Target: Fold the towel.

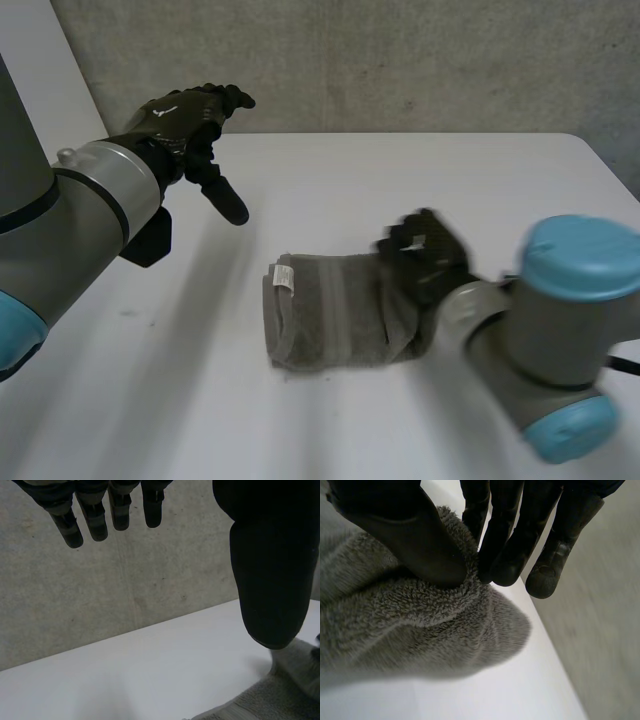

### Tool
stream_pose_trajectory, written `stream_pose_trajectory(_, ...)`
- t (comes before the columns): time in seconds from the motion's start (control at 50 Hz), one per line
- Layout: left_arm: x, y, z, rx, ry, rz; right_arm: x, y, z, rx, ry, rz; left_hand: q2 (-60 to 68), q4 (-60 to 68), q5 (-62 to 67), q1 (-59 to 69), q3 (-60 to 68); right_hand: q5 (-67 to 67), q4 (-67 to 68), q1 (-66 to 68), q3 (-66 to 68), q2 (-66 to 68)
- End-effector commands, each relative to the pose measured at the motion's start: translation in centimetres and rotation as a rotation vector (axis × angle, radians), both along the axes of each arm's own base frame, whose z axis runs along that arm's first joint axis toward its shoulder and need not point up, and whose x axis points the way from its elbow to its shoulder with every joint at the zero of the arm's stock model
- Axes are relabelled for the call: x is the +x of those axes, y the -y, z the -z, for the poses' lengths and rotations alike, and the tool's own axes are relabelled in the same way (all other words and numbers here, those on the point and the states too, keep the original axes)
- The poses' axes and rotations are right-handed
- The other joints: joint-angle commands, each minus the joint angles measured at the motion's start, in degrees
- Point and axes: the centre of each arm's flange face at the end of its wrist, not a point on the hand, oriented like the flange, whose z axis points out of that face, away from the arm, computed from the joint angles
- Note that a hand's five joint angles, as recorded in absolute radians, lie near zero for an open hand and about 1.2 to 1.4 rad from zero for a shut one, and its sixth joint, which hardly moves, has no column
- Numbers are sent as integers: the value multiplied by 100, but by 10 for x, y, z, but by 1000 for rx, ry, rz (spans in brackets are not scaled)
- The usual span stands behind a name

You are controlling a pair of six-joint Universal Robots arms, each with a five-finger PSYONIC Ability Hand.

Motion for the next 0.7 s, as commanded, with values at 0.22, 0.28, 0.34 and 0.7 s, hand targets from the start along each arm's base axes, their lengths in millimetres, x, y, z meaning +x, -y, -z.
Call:
stream_pose_trajectory(0.22, 11, 11, 4, 10, 4, -46, 101, -99, 49, -147, -209, -398, 47, 47, -168, 12, 45, 440, 329, 875, 330, 401)
stream_pose_trajectory(0.28, 11, 11, 5, 12, 5, -46, 98, -97, 30, -144, -141, -372, 47, 47, -168, 12, 45, -4550, -4660, -4115, -4659, -4589)
stream_pose_trajectory(0.34, 10, 14, 10, 23, 9, -48, 84, -85, 3, -65, 5, -294, 47, 47, -168, 12, 45, -6560, -6671, -6125, -6670, -6599)
stream_pose_trajectory(0.7, -27, 12, 96, 189, -12, 24, -12, 15, -7, 491, 489, 153, 115, 115, -101, 79, 112, -6560, -6671, -6125, -6670, -6599)
